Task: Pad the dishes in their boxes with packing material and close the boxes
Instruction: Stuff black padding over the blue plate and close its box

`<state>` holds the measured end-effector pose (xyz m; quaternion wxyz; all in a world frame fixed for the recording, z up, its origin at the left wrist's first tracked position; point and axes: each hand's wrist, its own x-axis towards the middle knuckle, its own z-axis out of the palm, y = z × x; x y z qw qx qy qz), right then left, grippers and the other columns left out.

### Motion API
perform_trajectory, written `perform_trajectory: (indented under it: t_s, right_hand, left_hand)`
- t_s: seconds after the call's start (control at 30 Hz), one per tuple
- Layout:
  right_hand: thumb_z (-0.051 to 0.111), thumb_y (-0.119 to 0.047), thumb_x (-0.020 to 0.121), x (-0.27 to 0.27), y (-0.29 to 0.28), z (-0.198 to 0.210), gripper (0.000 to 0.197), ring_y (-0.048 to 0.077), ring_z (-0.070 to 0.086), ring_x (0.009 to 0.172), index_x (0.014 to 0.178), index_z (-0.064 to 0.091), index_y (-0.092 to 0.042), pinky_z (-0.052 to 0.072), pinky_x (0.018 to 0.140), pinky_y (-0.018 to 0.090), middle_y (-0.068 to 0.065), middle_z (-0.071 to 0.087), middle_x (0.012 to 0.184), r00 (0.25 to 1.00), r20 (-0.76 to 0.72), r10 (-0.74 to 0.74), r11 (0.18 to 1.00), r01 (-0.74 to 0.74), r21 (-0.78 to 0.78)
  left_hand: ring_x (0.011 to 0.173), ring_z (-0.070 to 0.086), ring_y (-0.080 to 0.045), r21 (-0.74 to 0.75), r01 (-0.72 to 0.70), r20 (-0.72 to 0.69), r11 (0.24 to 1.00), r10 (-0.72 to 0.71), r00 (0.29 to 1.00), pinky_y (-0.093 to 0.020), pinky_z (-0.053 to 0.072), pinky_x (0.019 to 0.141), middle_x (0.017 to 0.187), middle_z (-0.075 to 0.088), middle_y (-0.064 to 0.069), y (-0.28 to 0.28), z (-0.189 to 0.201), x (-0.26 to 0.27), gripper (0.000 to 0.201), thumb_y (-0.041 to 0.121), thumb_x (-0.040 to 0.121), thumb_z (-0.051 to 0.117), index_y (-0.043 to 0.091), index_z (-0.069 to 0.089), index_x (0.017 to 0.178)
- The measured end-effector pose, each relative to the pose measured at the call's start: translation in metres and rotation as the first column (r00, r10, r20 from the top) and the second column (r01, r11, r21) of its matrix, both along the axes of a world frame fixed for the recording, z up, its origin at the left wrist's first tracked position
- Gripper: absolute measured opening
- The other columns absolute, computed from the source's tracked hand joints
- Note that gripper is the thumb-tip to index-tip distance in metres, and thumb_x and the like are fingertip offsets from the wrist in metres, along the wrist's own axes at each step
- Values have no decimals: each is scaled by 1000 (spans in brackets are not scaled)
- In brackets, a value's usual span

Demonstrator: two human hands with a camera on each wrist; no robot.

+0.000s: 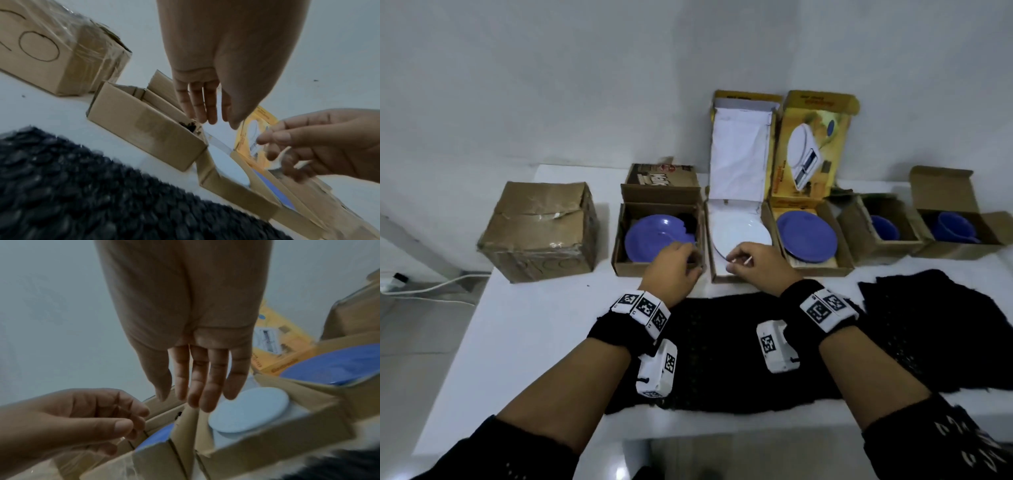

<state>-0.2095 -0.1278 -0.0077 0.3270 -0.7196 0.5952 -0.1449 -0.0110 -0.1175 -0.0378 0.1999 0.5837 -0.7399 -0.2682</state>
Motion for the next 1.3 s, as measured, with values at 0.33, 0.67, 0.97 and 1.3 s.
perform_trajectory:
  t_s: [0.33, 0.67, 0.97, 1.3]
  right_hand:
    - [73, -41, 76, -59, 107, -59, 42, 24, 55, 93, 100, 50, -15, 48, 78, 37, 4, 53, 101, 930, -366, -19, 991, 66, 116]
    - [62, -21, 86, -71, 113, -60, 15, 26, 53, 96, 99, 63, -15, 43, 78, 33, 4, 63, 91, 979, -70, -191, 966, 175, -191]
    - [71, -18, 82, -54, 97, -25, 28, -1, 42, 65, 108, 61, -14, 35, 65, 13, -1, 55, 88, 984, 152, -92, 987, 110, -114]
    - [68, -12, 85, 5, 52, -10, 12, 19, 57, 75, 95, 66, -5, 47, 73, 31, 6, 61, 77, 923, 336, -187, 977, 211, -37]
  left_hand:
    - [121, 42, -21, 233, 151, 305, 961, -220, 927, -38, 44, 97, 126, 48, -1, 71, -29, -73, 59, 46, 77, 69, 30, 50, 131]
    - [107, 51, -26, -42, 51, 310, 998, -36, 950, -38, 44, 89, 108, 58, -5, 76, -26, -90, 30, 39, 85, 63, 19, 63, 108]
    - [99, 61, -23, 67, -79, -144, 995, 88, 986, -31, 46, 86, 102, 67, -8, 66, 7, -69, 22, 22, 87, 64, 10, 64, 105]
    - [97, 52, -15, -242, -121, -157, 963, 84, 984, -22, 42, 87, 114, 47, -5, 60, 23, -27, 41, 22, 86, 66, 13, 54, 125]
